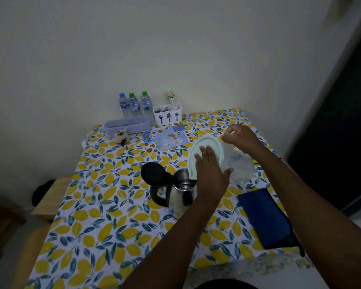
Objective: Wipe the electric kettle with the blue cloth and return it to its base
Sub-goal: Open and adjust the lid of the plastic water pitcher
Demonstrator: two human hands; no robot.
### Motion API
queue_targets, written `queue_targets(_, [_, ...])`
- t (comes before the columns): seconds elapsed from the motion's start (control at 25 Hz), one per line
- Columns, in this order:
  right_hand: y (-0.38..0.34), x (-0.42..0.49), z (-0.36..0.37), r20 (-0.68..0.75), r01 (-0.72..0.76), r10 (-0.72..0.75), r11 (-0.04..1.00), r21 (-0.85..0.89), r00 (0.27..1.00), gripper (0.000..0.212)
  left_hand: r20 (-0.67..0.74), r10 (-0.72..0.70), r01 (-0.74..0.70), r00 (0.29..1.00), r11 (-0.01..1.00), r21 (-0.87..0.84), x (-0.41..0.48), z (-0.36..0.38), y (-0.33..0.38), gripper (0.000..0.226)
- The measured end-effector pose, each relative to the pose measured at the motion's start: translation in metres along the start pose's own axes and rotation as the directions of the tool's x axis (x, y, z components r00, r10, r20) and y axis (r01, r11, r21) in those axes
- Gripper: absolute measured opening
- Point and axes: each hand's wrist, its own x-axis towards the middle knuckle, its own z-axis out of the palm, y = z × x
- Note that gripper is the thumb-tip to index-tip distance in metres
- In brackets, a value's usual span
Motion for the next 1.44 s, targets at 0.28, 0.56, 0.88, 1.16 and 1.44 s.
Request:
queue_targets(0.28, [-0.012,0.003,0.002,0.024,0.017,-0.016,1.000,-0.023,1.000,0.015,-0.040,-0.006,0.005,0.999,1.000,-0.021,0.000,-0.005,-0.001,0.096])
queue_targets(0.56, [-0.017,0.008,0.001,0.033,0.031,-0.028,0.996,-0.078,0.999,0.015,-0.064,-0.019,0.016,0.998,0.998,-0.054,0.003,-0.006,-0.001,0.096])
queue_targets(0.88, [-0.021,0.012,0.004,0.056,0.039,-0.032,0.991,-0.127,0.998,0.015,-0.083,-0.045,0.037,0.996,0.995,-0.094,0.003,-0.003,-0.003,0.095])
queue_targets(1.16, [-0.026,0.015,0.006,0.064,0.044,-0.034,0.986,-0.160,0.997,0.013,-0.097,-0.058,0.045,0.994,0.990,-0.133,0.005,-0.002,-0.005,0.096])
queue_targets(1.44, [-0.031,0.015,0.005,0.080,0.055,-0.040,0.980,-0.191,0.996,0.016,-0.107,-0.063,0.046,0.992,0.987,-0.154,0.004,-0.003,-0.005,0.095])
